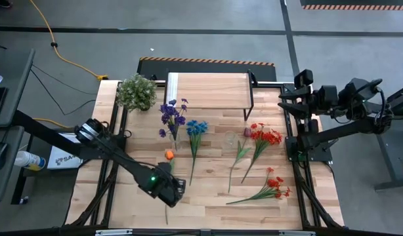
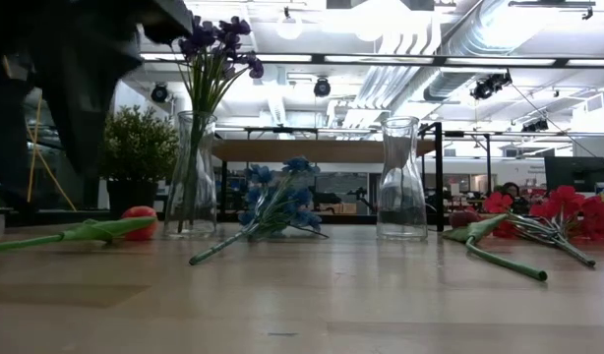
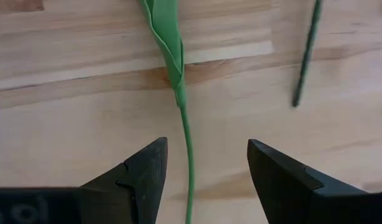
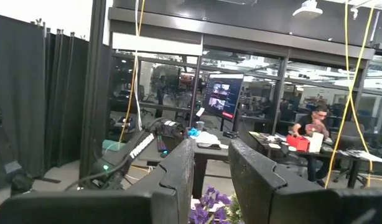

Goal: Pick and place flowers into a vace then onto a shelf
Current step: Put the orange tulip into the left transparent vase

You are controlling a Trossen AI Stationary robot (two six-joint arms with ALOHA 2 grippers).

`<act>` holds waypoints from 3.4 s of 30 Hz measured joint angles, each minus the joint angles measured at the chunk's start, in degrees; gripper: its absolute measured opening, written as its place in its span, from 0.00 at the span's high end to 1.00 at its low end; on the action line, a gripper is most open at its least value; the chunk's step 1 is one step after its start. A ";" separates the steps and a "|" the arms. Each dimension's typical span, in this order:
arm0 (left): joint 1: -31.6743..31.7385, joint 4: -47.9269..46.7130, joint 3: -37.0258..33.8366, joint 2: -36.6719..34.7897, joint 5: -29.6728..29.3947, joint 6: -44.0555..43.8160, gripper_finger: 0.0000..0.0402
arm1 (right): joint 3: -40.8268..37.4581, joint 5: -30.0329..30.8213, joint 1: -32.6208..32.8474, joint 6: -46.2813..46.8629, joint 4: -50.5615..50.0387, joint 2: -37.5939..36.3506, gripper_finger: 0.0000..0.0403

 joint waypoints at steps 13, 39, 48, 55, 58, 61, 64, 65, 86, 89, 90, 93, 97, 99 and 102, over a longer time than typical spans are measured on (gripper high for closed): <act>3.64 -2.38 -0.22 2.60 -2.05 2.40 0.37 | 0.00 -0.02 -0.02 -0.17 -0.24 0.00 0.77; 6.15 -0.94 -3.15 6.55 2.90 2.96 0.42 | 0.00 -0.02 -0.01 -0.20 -1.77 0.00 0.77; 6.18 -0.41 -3.26 6.62 2.02 1.95 0.63 | 0.00 -0.02 -0.01 -0.20 -1.86 0.00 0.77; 6.17 -0.51 -3.30 6.66 2.04 1.46 0.83 | 0.00 -0.02 -0.02 -0.20 -1.89 0.01 0.77; 6.15 -0.57 -3.30 6.66 2.22 0.60 0.90 | 0.00 -0.02 0.00 -0.14 -1.91 0.00 0.77; 6.15 -0.58 -3.20 6.70 2.33 0.49 0.90 | 0.00 -0.02 -0.02 -0.16 -1.91 0.01 0.77; 6.18 -1.16 -2.55 6.84 2.62 0.69 0.90 | 0.00 -0.02 -0.02 -0.16 -1.92 0.02 0.77; 6.18 -1.51 -2.21 6.92 2.65 0.79 0.90 | 0.00 -0.02 -0.01 -0.17 -1.92 0.00 0.77; 4.06 -19.08 18.46 6.95 -8.30 8.25 0.90 | 0.00 0.00 -0.02 -0.18 -2.37 0.00 0.77; 2.81 -22.77 22.45 6.90 -12.74 8.03 0.90 | 0.00 0.00 -0.02 -0.19 -2.93 0.01 0.77; 2.44 -23.75 23.69 6.90 -14.19 8.03 0.90 | 0.01 0.00 -0.01 -0.18 -2.98 0.02 0.77; 1.44 -24.99 26.76 6.86 -19.06 8.03 0.90 | 0.00 0.00 0.00 -0.20 -3.17 0.02 0.77; 0.07 -26.48 30.39 6.79 -25.92 8.26 0.90 | 0.01 0.00 -0.02 -0.19 -3.17 0.02 0.77; -0.68 -26.43 31.63 6.77 -29.67 8.47 0.90 | 0.00 0.00 0.00 -0.19 -3.17 0.01 0.77; -1.96 -27.44 33.71 6.77 -36.04 8.46 0.90 | 0.00 0.00 -0.02 -0.17 -3.17 0.00 0.77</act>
